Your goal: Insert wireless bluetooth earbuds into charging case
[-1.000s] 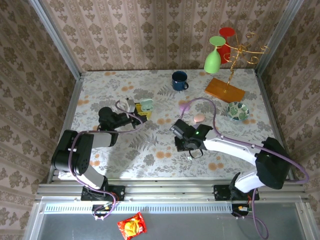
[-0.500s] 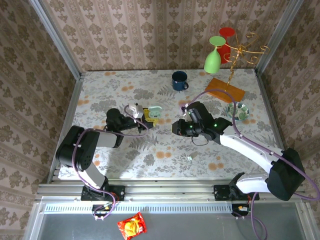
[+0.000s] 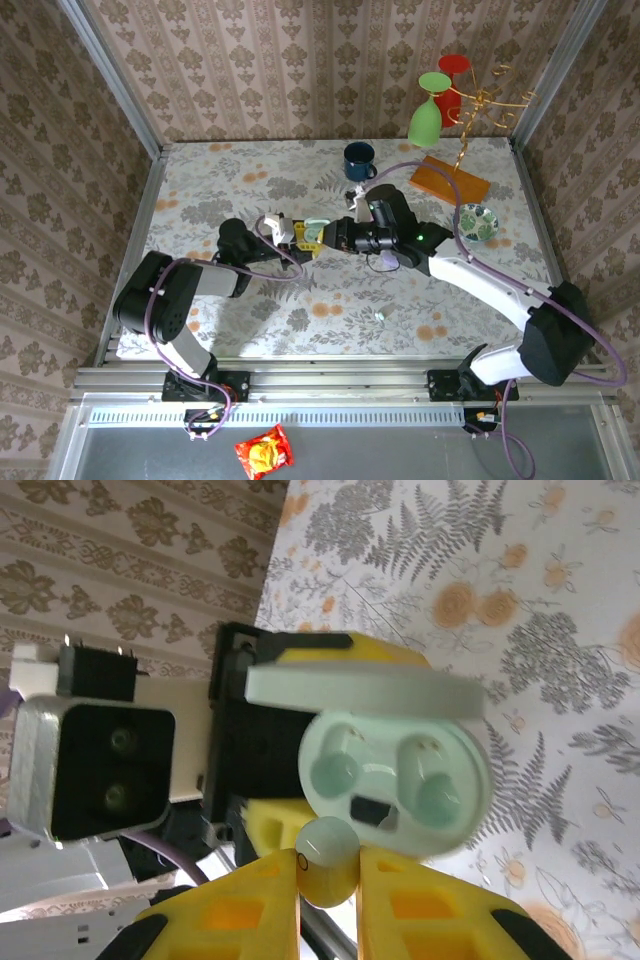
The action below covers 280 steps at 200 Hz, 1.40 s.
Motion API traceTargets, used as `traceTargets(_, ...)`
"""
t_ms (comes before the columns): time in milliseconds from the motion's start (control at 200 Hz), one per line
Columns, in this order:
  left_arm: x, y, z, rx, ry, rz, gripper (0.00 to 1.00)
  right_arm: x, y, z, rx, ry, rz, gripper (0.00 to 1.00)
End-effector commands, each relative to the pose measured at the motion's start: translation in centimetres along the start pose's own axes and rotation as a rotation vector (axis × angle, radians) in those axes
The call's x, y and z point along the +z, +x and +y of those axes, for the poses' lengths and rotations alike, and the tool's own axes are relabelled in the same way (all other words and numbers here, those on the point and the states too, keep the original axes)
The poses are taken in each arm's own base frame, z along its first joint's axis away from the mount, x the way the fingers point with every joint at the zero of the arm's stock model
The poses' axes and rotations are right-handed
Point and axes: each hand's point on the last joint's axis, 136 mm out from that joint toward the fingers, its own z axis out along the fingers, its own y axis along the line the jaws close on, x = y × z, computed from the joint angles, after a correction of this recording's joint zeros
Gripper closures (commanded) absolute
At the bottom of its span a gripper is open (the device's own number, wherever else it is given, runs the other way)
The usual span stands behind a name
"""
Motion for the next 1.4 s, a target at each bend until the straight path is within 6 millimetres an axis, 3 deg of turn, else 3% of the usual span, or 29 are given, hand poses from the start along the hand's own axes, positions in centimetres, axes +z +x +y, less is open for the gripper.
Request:
traceTargets(0, 0.1, -0.5, -0.6, 0.07, 0.027, -0.017, 0.61, 0.4, -0.9, 1.8, -0.016, -0.064, -0.003, 0.8)
traceTargets(535, 0.2, -0.5, -1.1, 0.083, 0.055, -0.018, 0.6, 1.9, -1.1, 1.5, -0.006, -0.076, 0.005, 0.8)
traceTargets(840, 0.2, -0.3, -1.1, 0.091, 0.053, -0.015, 0.6, 3.0, -0.3, -0.1, 0.031, -0.01, 0.034, 0.8)
traceTargets(1020, 0.1, -0.8, -0.9, 0.094, 0.039, -0.021, 0.6, 3.0, 0.6, -0.7, 0.042, 0.028, 0.068, 0.71)
traceTargets(1395, -0.3, -0.9, -0.5, 0.08, 0.021, -0.022, 0.6, 0.8, -0.1, 0.3, -0.028, 0.047, 0.027, 0.58)
